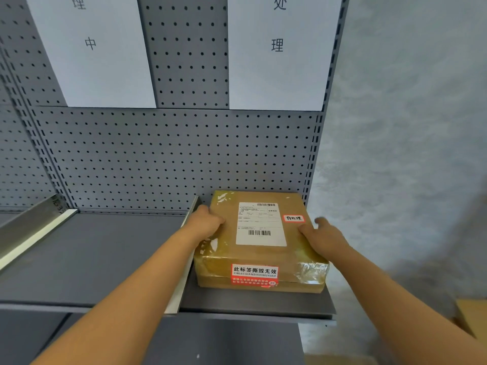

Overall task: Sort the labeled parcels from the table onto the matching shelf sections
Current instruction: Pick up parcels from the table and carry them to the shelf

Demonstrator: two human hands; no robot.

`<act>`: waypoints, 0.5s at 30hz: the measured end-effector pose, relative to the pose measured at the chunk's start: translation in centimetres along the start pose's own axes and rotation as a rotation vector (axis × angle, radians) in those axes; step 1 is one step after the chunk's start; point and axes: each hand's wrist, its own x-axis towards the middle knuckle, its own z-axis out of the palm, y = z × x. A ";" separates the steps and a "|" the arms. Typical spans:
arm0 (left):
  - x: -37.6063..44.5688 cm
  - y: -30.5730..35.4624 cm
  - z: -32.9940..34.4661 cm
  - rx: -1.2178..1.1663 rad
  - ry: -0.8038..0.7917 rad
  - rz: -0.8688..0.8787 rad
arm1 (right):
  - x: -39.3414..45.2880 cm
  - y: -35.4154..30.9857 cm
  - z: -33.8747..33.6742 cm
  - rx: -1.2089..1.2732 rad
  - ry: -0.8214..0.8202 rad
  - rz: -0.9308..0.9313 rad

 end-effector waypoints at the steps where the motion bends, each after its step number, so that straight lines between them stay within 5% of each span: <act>1: -0.2 0.4 -0.2 0.074 0.046 0.074 | -0.3 -0.6 0.0 -0.088 0.113 -0.087; 3: -1.1 1.2 -1.3 0.218 0.126 0.218 | -1.2 -2.2 -0.1 -0.148 0.221 -0.282; 8: -4.6 1.6 -6.5 0.835 0.383 0.470 | -3.1 -7.7 0.8 -0.331 0.092 -0.721; 15: -12.4 -3.2 -16.4 1.168 0.510 0.320 | -8.5 -16.5 6.0 -0.411 0.037 -1.045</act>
